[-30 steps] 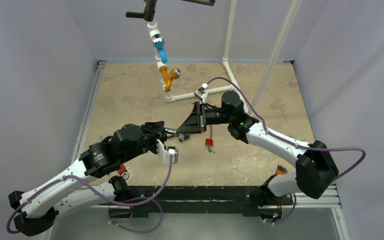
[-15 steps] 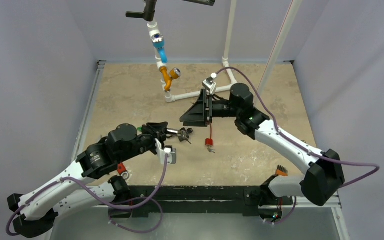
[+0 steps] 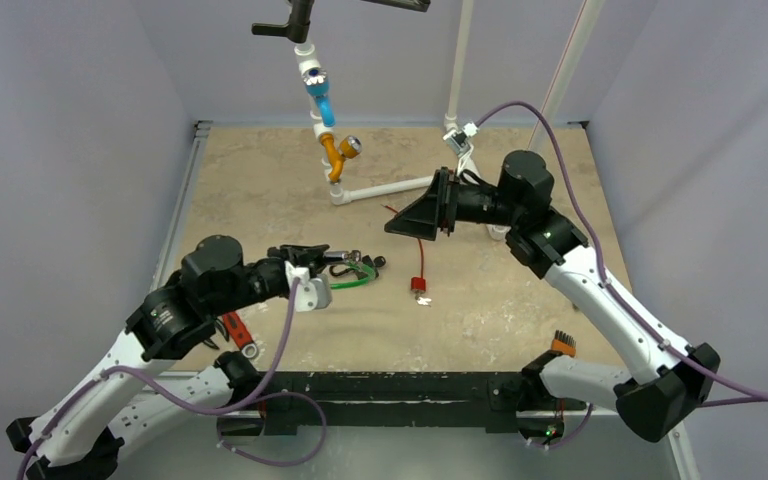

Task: Unlock with the key
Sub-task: Unlock the lock.

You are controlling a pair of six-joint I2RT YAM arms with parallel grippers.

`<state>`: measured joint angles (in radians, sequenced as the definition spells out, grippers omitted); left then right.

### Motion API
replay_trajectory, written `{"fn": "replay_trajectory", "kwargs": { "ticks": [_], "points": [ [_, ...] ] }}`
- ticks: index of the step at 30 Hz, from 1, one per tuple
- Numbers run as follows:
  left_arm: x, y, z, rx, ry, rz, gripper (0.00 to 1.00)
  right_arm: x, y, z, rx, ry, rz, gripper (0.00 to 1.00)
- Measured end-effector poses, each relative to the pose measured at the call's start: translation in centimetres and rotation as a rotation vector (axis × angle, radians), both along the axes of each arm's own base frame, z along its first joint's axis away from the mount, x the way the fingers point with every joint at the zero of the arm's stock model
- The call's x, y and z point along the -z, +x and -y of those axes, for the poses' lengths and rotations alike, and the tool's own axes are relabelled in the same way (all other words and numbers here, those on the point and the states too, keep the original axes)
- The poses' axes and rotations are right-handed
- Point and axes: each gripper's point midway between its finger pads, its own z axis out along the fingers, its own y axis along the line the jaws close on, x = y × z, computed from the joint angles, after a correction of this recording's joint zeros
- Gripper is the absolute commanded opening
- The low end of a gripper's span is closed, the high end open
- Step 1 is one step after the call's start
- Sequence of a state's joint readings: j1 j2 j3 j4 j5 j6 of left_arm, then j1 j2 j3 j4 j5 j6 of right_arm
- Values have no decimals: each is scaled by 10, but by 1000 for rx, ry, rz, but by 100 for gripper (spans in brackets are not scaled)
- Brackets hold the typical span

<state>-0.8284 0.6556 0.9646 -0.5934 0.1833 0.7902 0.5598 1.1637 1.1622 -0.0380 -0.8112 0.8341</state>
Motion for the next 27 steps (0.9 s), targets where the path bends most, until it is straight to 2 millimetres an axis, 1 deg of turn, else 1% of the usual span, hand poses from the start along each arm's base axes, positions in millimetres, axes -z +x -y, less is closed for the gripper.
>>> {"fn": "replay_trajectory", "kwargs": {
  "ticks": [3,5,7,11,13,17,19,20,22,24,25,27],
  "points": [
    [-22,-16,4,45,-115,-94,0,6,-7,8,1,-38,105,88],
    [-31,-27,7,80,-168,-149,0,7,-14,13,-14,-45,185,88],
    [-40,-37,9,112,-217,-203,0,8,-25,17,-51,-41,261,89],
    [-46,-46,15,143,-274,-307,0,12,-45,17,-115,-12,386,88],
    [-46,-46,17,143,-286,-348,0,16,-58,10,-160,-10,440,86],
    [-44,-43,20,128,-306,-419,0,26,-90,-14,-282,-20,531,82],
    [-45,-41,21,124,-312,-436,0,34,-98,-23,-321,-33,548,80],
    [-45,-41,22,122,-316,-447,0,38,-99,-26,-326,-41,551,78],
    [-45,-40,22,118,-319,-460,0,41,-95,-29,-310,-54,555,71],
    [-44,-39,23,115,-326,-475,0,40,-88,-31,-273,-59,567,60],
    [-45,-39,23,114,-329,-479,0,38,-84,-32,-253,-54,577,52],
    [-47,-38,23,112,-336,-483,0,35,-78,-33,-213,-47,584,33]
  ]
}}
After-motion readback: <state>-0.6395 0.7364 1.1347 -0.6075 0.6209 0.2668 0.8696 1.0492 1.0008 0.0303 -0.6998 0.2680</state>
